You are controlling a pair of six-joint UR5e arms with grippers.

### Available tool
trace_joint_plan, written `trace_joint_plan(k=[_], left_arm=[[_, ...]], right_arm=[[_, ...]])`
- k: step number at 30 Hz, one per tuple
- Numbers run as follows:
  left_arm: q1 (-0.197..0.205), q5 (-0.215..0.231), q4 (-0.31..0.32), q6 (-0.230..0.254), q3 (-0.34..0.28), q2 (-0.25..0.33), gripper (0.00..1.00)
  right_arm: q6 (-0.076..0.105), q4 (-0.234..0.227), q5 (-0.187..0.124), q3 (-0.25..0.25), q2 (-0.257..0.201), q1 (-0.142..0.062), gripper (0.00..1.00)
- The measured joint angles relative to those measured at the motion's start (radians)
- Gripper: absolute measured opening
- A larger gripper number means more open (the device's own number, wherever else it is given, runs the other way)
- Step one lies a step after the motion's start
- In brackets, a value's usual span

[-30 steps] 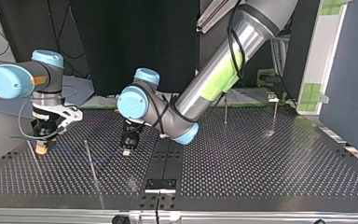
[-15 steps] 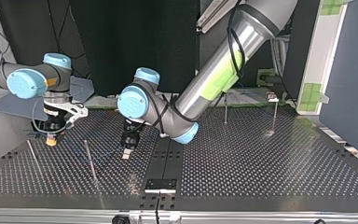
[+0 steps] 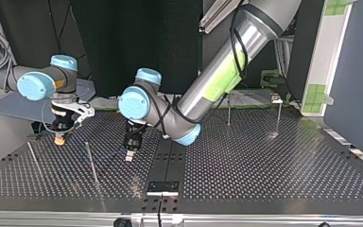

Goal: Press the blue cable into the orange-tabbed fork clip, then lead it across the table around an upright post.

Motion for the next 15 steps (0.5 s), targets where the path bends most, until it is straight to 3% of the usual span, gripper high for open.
trace_joint_plan(k=[9, 15], left_arm=[[-0.003, -0.022, 0.001, -0.001, -0.001, 0.000, 1.00], [-0.003, -0.031, 0.001, -0.001, -0.001, 0.000, 1.00]], right_arm=[[-0.025, -0.005, 0.004, 0.007, 0.051, -0.005, 0.00], [-0.028, -0.027, 0.006, 0.023, 0.076, -0.009, 0.00]])
